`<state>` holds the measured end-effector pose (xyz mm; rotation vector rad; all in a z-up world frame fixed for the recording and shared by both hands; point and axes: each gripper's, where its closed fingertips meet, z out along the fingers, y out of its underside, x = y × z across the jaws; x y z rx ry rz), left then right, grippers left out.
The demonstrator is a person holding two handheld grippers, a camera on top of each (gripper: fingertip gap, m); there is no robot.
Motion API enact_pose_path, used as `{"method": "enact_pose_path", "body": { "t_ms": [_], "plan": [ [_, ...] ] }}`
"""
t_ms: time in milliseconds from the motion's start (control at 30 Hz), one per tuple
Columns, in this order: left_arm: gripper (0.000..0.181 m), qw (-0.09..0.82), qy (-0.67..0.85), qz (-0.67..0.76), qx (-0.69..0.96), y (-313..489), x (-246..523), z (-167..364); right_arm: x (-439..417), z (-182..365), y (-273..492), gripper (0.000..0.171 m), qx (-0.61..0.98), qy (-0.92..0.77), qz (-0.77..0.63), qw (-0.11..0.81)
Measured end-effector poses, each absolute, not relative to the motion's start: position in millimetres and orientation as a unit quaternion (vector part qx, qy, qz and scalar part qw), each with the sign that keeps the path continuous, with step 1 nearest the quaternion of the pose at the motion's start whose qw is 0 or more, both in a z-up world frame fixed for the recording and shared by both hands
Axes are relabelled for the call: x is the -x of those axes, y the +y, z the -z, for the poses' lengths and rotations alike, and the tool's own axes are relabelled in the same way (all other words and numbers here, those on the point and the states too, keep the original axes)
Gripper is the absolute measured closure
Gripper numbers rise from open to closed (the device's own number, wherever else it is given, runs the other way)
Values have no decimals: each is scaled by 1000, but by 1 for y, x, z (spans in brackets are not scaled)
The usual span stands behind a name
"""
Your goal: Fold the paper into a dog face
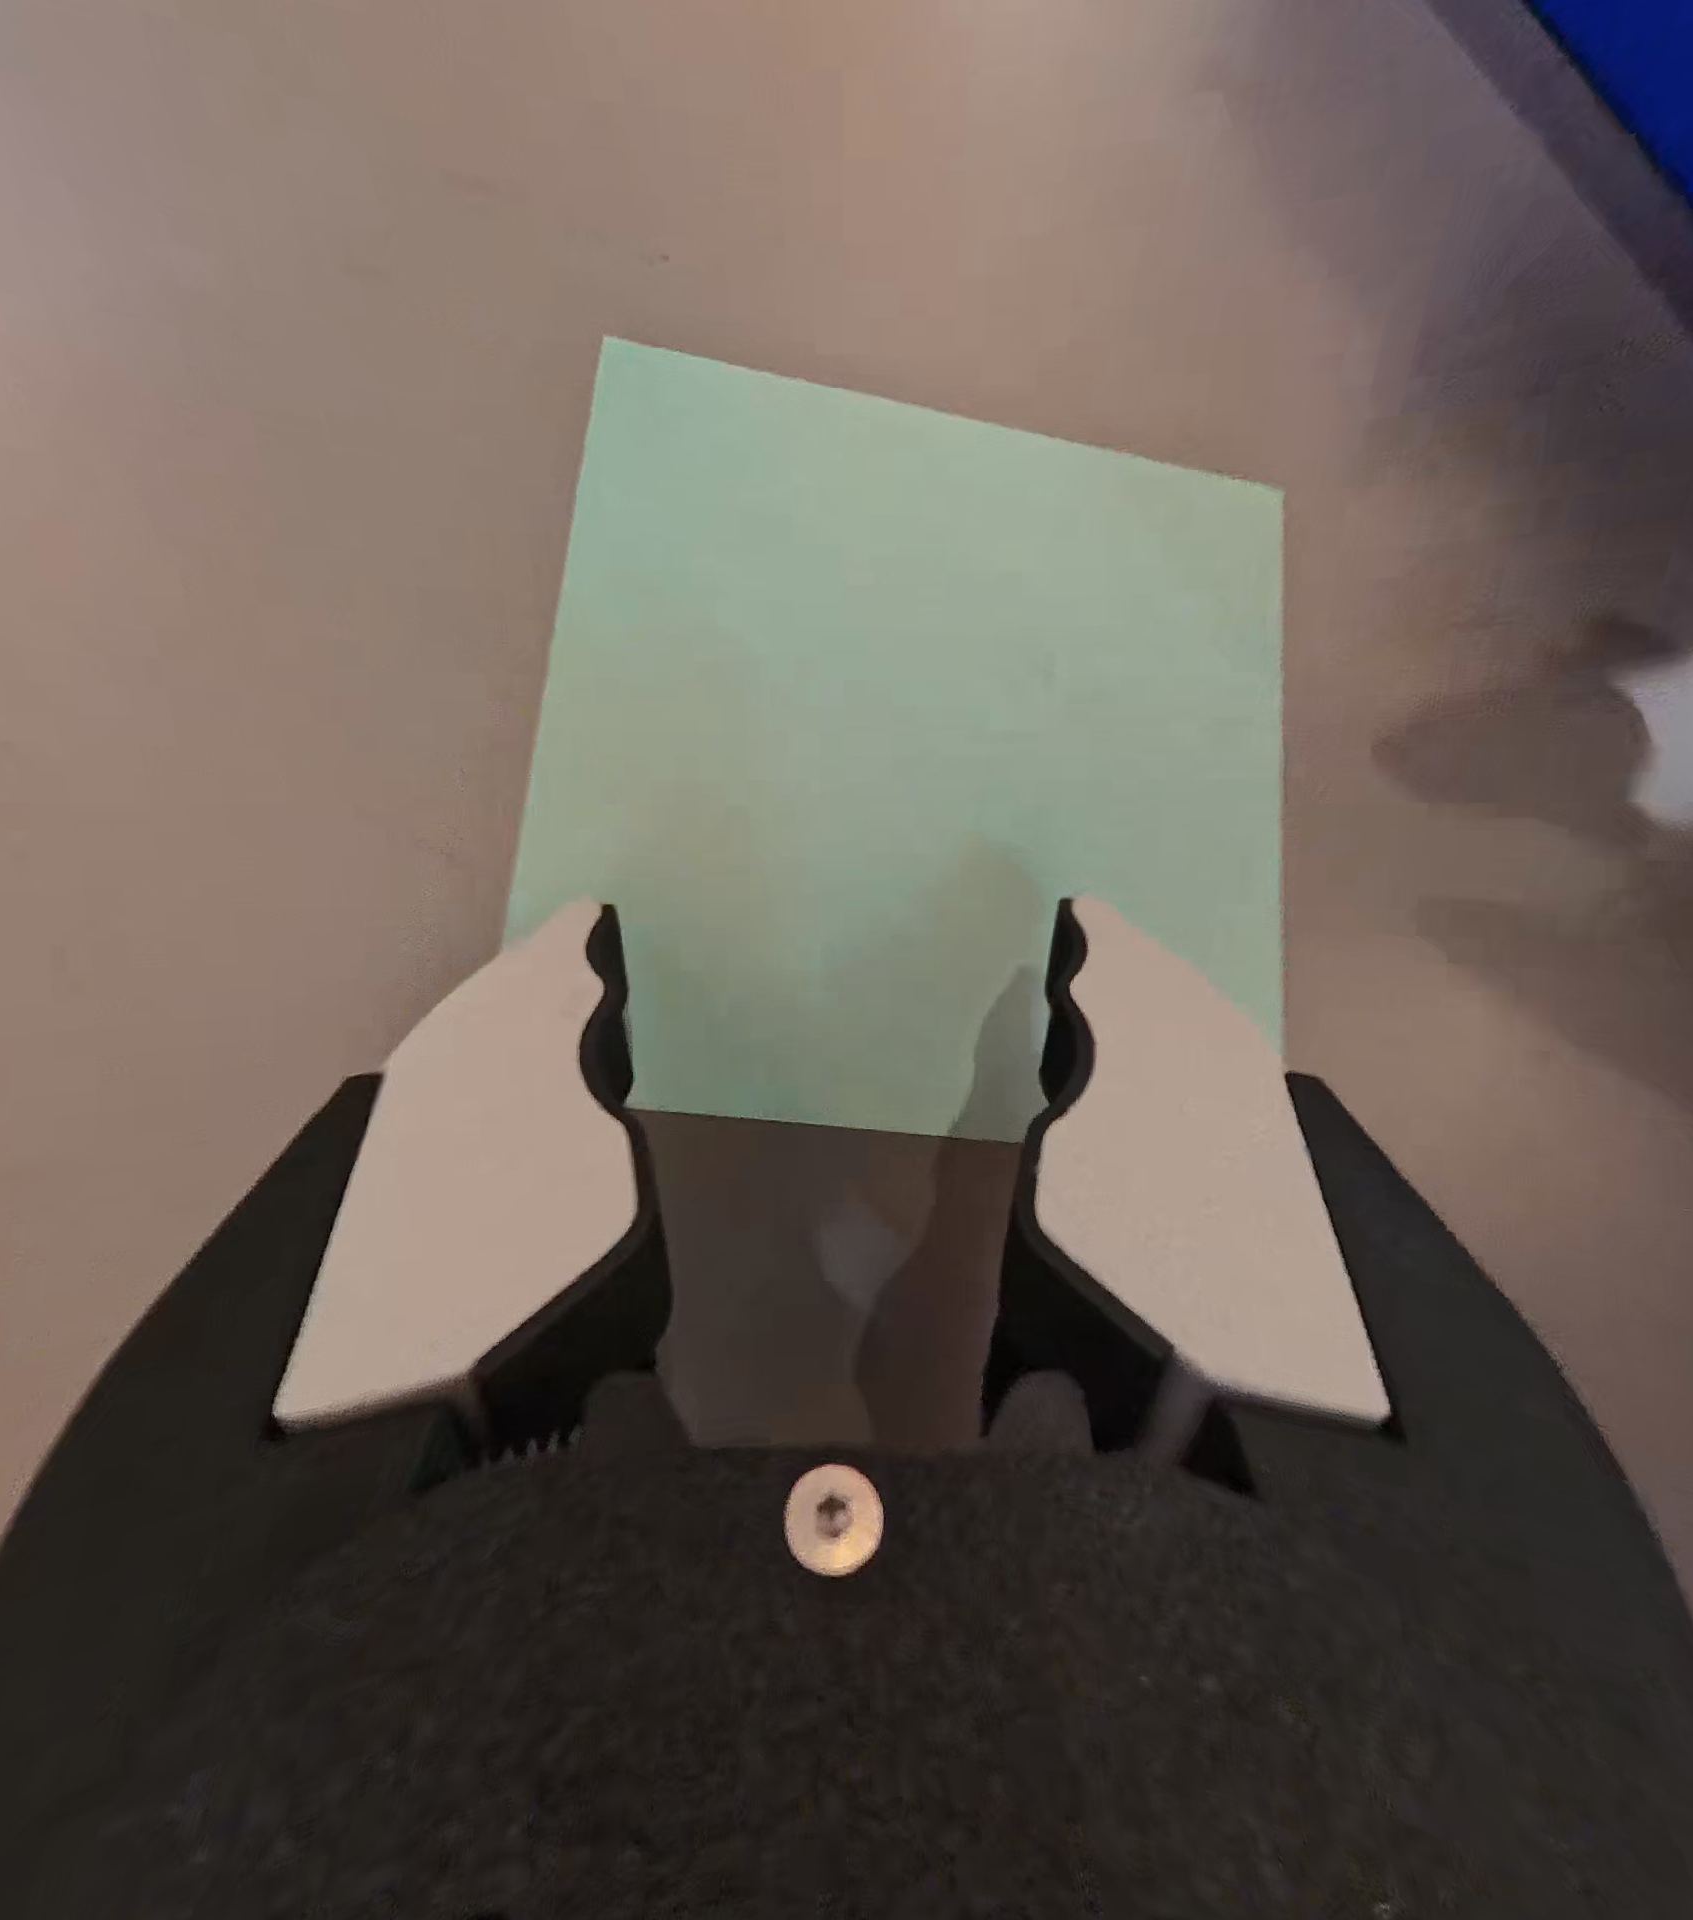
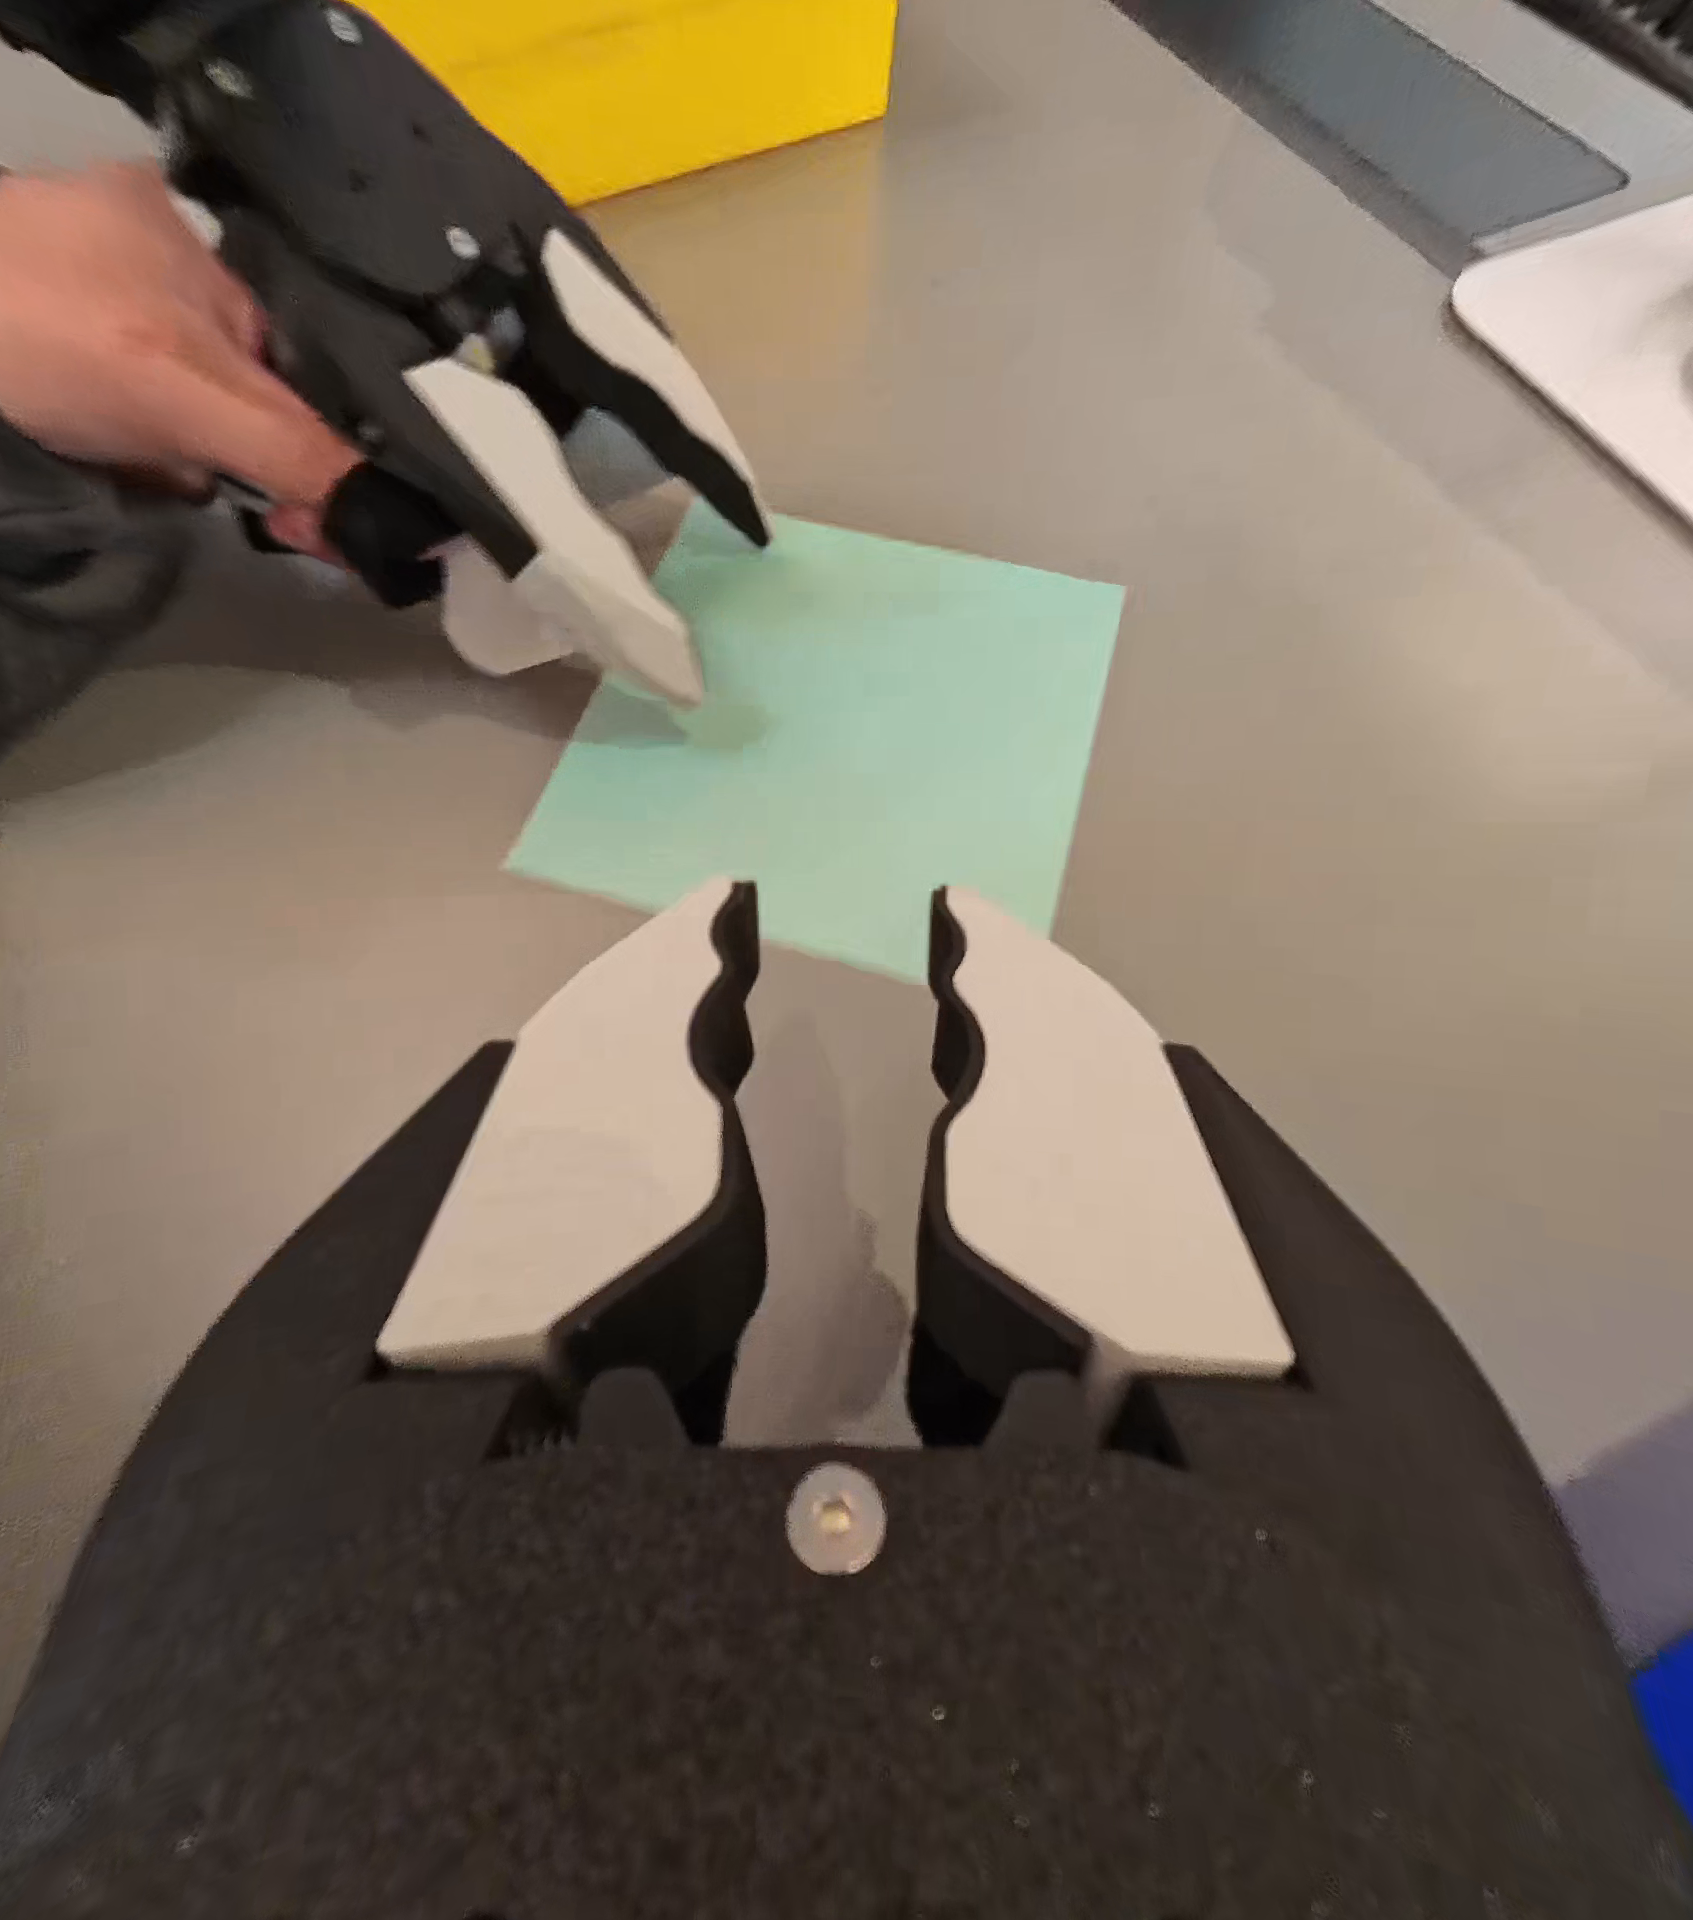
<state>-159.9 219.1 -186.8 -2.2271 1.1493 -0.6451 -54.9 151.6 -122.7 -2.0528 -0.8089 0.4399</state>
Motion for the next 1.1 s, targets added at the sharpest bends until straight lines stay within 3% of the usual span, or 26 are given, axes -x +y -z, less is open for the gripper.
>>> {"method": "enact_pose_path", "body": {
  "t_ms": [100,267,367,433,633,933,1100],
  "plan": [
    [115,270,443,253,816,228,166,188,68,128,206,138,831,-334,-177,408],
    [115,270,448,258,812,228,166,188,76,166,275,129,875,-334,-141,321],
    [109,275,456,245,810,224,164,190,79,187,280,126,889,-342,-129,277],
    [115,275,455,238,812,222,165,187,80,194,278,126,891,-347,-126,263],
    [119,273,440,300,801,207,157,172,87,189,279,127,887,-345,-136,275],
    [124,273,467,257,801,207,159,189,94,193,279,128,886,-339,-155,275],
    [126,275,489,220,798,207,160,192,101,191,274,120,889,-320,-188,270]
  ]
}}
